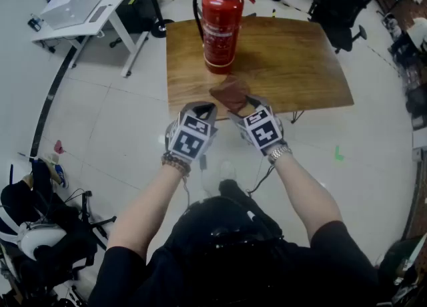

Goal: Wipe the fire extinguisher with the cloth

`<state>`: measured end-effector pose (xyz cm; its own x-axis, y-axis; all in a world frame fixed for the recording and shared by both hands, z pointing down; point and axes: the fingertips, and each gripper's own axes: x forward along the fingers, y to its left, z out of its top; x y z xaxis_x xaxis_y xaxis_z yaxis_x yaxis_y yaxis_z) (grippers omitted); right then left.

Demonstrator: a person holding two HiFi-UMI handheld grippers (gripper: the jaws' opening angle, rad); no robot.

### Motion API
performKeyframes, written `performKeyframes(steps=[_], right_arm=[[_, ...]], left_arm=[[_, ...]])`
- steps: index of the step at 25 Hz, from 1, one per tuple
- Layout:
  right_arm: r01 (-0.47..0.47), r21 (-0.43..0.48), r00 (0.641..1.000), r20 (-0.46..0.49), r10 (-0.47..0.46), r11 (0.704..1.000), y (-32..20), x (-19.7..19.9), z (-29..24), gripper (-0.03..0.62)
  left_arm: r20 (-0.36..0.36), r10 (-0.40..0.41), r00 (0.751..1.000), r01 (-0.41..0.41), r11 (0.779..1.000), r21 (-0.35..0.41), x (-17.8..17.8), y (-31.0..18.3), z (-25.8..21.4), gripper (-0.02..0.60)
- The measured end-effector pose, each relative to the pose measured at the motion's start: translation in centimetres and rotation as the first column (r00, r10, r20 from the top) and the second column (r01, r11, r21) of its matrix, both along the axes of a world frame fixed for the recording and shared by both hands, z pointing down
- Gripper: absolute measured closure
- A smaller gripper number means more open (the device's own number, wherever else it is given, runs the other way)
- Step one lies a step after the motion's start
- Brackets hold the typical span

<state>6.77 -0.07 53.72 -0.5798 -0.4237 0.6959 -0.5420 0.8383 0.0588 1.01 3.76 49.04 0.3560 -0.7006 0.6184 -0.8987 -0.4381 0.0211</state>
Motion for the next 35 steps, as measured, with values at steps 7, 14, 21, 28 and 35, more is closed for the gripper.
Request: performKeyframes(steps=[7, 14, 21, 28, 35], right_arm=[[0.068, -0.032, 0.995, -0.076, -0.070, 0.997, -5.2, -1.5, 4.4, 0.244], [0.128, -0.107, 0.978, -0.154, -0.143, 0.986, -8.5, -2.6, 10.1, 0.217], [0.174, -0.159, 0.959, -0.195, -0.204, 0.972, -10.0, -3.4, 14.2, 0.209], [0.190, -0.228, 0.945, -0.222, -0.241, 0.955, -10.2, -3.3, 17.0, 0.209], [0.186, -0.256, 0.945, -0.217, -0.244, 0.949, -10.6, -3.3, 18.1, 0.257]], left_arm=[[0.001, -0.033, 0.999, 0.033, 0.998, -0.045, -0.4, -4.6, 2.3, 0.581], [0.009, -0.086, 0.996, 0.086, 0.991, -0.099, -1.7, -7.9, 4.9, 0.581], [0.016, -0.131, 0.991, 0.132, 0.979, -0.156, -2.4, -9.8, 7.2, 0.581], [0.023, -0.172, 0.985, 0.173, 0.966, -0.193, -3.0, -10.7, 8.3, 0.581], [0.036, -0.204, 0.978, 0.207, 0.956, -0.209, -3.7, -11.5, 8.8, 0.581]])
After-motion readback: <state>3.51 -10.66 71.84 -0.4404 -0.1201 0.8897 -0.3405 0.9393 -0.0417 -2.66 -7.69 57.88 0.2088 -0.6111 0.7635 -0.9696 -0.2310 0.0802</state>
